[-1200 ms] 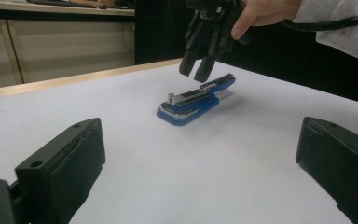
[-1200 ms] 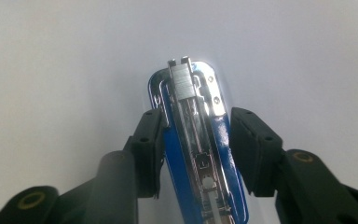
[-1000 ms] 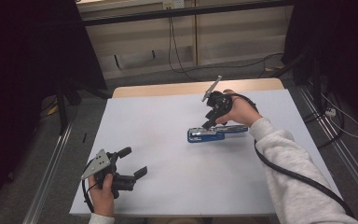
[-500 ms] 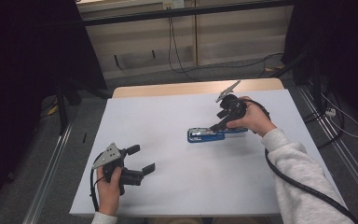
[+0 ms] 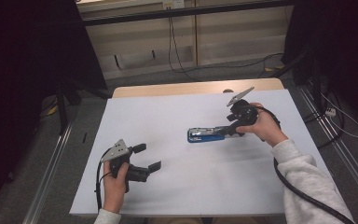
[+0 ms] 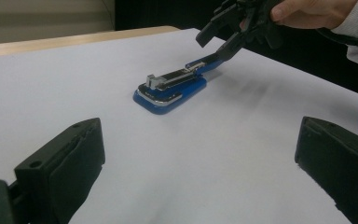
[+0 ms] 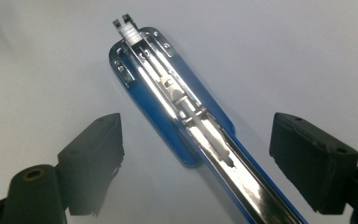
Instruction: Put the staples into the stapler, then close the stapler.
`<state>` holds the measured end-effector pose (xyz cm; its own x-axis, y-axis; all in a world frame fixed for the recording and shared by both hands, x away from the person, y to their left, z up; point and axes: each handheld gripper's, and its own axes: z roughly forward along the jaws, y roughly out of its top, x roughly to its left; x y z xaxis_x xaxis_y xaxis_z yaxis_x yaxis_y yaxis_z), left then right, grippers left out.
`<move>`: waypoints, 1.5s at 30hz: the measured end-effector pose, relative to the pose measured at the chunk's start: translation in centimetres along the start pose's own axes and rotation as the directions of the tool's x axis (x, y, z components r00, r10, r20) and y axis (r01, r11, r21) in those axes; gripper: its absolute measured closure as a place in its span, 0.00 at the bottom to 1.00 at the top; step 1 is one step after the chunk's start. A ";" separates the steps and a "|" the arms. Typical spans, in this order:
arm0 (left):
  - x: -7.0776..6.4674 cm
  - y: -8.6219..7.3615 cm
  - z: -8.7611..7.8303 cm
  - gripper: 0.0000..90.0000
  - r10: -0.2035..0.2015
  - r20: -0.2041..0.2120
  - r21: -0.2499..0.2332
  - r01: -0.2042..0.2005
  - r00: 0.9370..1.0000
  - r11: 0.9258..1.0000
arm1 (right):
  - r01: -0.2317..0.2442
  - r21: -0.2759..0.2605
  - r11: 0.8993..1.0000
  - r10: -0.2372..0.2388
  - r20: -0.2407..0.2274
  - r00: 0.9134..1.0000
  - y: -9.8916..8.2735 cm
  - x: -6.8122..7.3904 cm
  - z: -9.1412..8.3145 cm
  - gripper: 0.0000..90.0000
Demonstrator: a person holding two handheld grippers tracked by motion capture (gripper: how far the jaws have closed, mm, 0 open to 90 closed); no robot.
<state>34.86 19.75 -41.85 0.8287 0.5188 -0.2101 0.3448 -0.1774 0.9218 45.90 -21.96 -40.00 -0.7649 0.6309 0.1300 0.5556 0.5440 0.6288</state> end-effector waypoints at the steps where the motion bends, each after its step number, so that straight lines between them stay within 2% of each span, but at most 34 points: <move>1: 0.0 0.0 0.1 0.02 0.003 -0.001 0.001 -0.003 1.000 1.000 | -0.016 -0.016 1.000 0.016 -0.005 1.000 -0.2 0.0 -0.3 0.18; 5: 0.1 0.3 0.7 0.02 -0.005 -0.001 -0.007 0.005 1.000 1.000 | -0.009 -0.011 1.000 0.009 0.003 1.000 -0.5 0.1 -0.5 0.18; 8: 0.2 0.4 1.2 0.02 -0.012 -0.012 0.008 0.012 1.000 1.000 | -0.009 -0.024 1.000 0.009 0.013 1.000 -0.9 0.0 -0.9 0.18; 9: 0.3 0.4 1.4 0.02 -0.007 -0.003 0.020 0.007 1.000 1.000 | -0.021 -0.035 0.999 0.021 0.009 1.000 -1.1 -0.1 -0.9 0.18; 12: 0.2 0.6 2.1 0.02 -0.005 -0.012 0.026 0.005 1.000 1.000 | -0.027 -0.033 0.999 0.028 0.025 0.999 -1.6 -0.2 -1.1 0.17; 18: 0.0 1.0 3.4 0.02 0.002 -0.003 0.021 -0.002 1.000 1.000 | -0.052 -0.050 0.997 0.054 0.040 0.998 -2.7 -0.6 -1.9 0.17; 20: 0.2 1.2 3.8 0.02 -0.006 -0.005 0.029 0.007 1.000 1.000 | -0.065 -0.060 0.996 0.068 0.047 0.997 -3.3 -0.7 -2.4 0.17; 22: 0.2 1.3 4.3 0.02 -0.005 -0.031 0.039 0.006 0.999 0.999 | -0.072 -0.058 0.996 0.075 0.052 0.996 -3.5 -0.8 -2.5 0.17; 26: 0.4 1.5 5.2 0.02 -0.010 -0.050 0.058 0.013 0.999 0.998 | -0.080 -0.061 0.995 0.085 0.075 0.994 -4.3 -0.9 -3.1 0.17; 29: 0.4 1.6 5.8 0.02 -0.010 -0.061 0.055 0.014 0.998 0.998 | -0.090 -0.070 0.994 0.095 0.081 0.992 -4.9 -1.0 -3.6 0.17; 38: 0.7 2.3 7.9 0.02 -0.028 -0.061 0.055 0.031 0.998 0.998 | -0.116 -0.089 0.989 0.125 0.109 0.986 -6.1 -1.5 -4.8 0.17; 41: 0.8 2.4 8.6 0.03 -0.011 -0.084 0.073 0.017 0.996 0.997 | -0.129 -0.101 0.986 0.140 0.106 0.985 -6.5 -1.6 -5.2 0.16; 42: 0.9 2.4 8.8 0.03 -0.022 -0.081 0.071 0.027 0.996 0.997 | -0.129 -0.107 0.986 0.141 0.110 0.984 -6.6 -1.6 -5.4 0.17; 45: 1.1 2.4 9.3 0.04 -0.019 -0.099 0.087 0.027 0.995 0.996 | -0.138 -0.124 0.983 0.153 0.116 0.981 -7.1 -1.8 -5.8 0.17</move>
<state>40.68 12.15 -42.91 0.7745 0.6021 -0.1940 0.4044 -0.2354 0.8838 41.43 -30.14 -40.21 -0.6279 0.7666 0.1348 0.6115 0.3787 0.6948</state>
